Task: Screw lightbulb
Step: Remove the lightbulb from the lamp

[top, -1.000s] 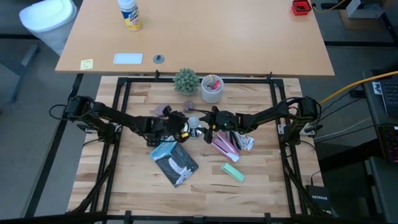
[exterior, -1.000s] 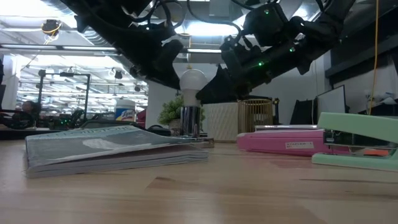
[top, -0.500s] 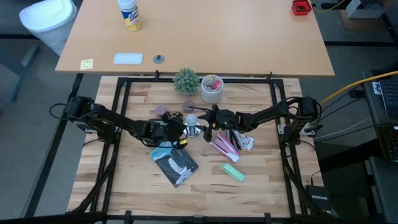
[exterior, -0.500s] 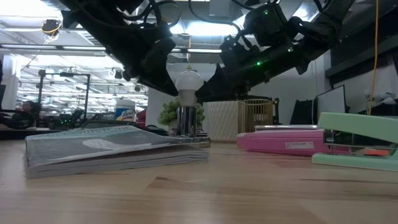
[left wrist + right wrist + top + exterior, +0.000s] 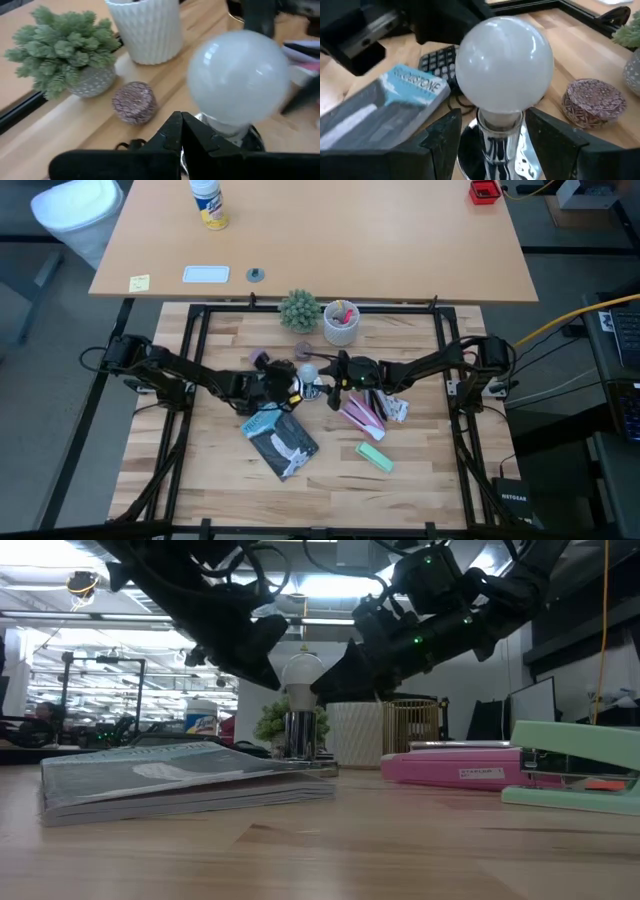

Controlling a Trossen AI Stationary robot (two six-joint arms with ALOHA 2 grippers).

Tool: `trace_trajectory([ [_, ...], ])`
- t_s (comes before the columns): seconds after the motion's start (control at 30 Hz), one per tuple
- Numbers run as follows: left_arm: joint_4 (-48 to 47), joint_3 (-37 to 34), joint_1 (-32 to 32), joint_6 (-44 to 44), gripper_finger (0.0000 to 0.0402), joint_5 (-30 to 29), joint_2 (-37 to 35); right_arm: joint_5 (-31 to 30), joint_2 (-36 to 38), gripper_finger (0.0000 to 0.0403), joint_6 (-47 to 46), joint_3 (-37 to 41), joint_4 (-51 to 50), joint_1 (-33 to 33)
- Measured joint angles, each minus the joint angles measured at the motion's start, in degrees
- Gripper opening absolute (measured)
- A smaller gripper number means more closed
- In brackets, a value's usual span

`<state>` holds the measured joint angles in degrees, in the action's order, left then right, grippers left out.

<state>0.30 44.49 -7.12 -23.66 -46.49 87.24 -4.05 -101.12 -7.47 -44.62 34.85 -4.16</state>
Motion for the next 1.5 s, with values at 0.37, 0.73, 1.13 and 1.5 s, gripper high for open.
trace_trajectory([
  [0.37,5.27,0.02,1.98,2.16,0.0,0.47,0.0,-1.44,-4.81,0.0227,-2.77,0.02,6.27,0.0],
  [0.73,4.8,0.04,-0.65,1.14,0.0,1.36,0.0,-3.38,-4.81,0.0227,-0.81,0.0,8.54,0.09],
  [1.13,4.73,0.04,-4.68,-1.44,0.0,2.33,0.0,-4.26,-4.83,0.0227,-0.78,0.02,8.61,-0.02],
  [1.5,5.83,0.04,-4.82,-0.28,0.0,-10.8,0.0,-4.0,-4.83,0.0227,-0.78,0.02,8.31,-0.02],
])
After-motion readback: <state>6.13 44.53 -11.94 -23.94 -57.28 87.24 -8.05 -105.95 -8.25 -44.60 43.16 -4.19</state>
